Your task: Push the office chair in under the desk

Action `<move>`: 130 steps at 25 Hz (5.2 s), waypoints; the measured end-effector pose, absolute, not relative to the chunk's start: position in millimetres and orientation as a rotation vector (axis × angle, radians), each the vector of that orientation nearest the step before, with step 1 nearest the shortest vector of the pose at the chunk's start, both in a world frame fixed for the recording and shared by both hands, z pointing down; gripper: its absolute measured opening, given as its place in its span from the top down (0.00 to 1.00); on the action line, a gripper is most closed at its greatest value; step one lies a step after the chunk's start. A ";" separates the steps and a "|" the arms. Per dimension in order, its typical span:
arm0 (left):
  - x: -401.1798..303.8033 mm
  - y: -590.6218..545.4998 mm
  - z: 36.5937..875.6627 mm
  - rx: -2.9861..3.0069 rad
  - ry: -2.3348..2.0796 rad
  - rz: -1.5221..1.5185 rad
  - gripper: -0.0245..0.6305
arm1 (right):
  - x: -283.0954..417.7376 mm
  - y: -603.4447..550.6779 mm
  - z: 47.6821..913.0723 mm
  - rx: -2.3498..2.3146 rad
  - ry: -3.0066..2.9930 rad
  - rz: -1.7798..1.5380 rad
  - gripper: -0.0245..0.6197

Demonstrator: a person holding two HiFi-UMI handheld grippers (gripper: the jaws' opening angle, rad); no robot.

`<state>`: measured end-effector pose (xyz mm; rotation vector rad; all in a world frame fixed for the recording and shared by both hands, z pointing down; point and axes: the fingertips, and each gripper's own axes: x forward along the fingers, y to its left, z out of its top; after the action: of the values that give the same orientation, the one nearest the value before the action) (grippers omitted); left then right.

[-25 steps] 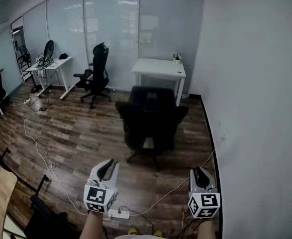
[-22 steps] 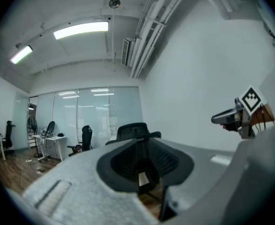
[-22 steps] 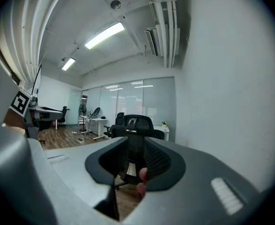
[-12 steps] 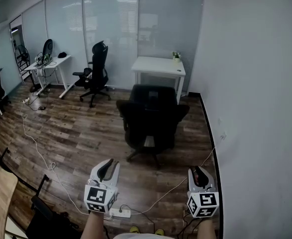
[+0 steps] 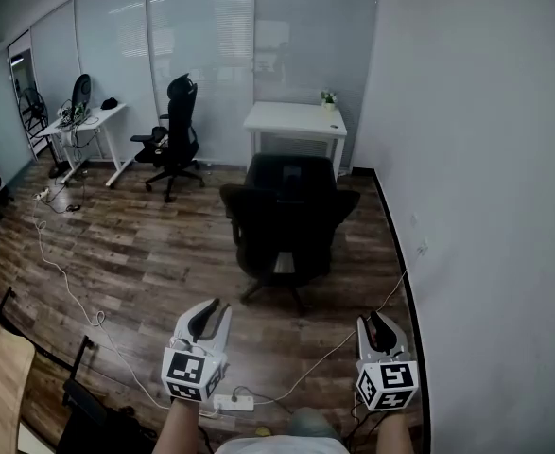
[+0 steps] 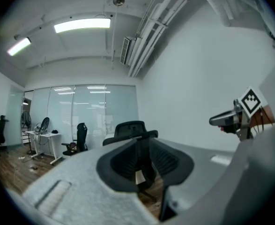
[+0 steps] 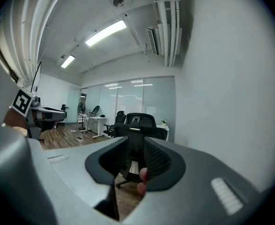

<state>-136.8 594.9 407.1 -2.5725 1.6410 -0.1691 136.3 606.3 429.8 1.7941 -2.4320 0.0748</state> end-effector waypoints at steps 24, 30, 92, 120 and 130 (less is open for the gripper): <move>-84.4 405.0 432.8 -2.583 1.666 -0.228 0.84 | 186.1 412.0 451.3 1.734 -2.477 0.110 0.83; -56.4 345.9 424.9 -2.546 1.706 -0.248 0.84 | 207.1 344.3 443.5 1.663 -2.514 0.047 0.83; -118.2 29.6 513.5 -2.328 0.702 -1.245 0.74 | 86.6 37.3 501.5 0.850 -2.024 -0.414 0.75; -104.3 13.0 534.7 -2.187 0.517 -1.423 0.73 | 97.3 15.6 528.6 0.700 -1.842 -0.447 0.74; -110.8 2.0 539.0 -2.169 0.542 -1.377 0.71 | 90.8 7.4 532.1 0.757 -1.845 -0.440 0.74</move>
<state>-110.8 2.0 539.0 -2.1688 0.5415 -1.3767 90.8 7.4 532.1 0.7570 -1.8449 -0.4403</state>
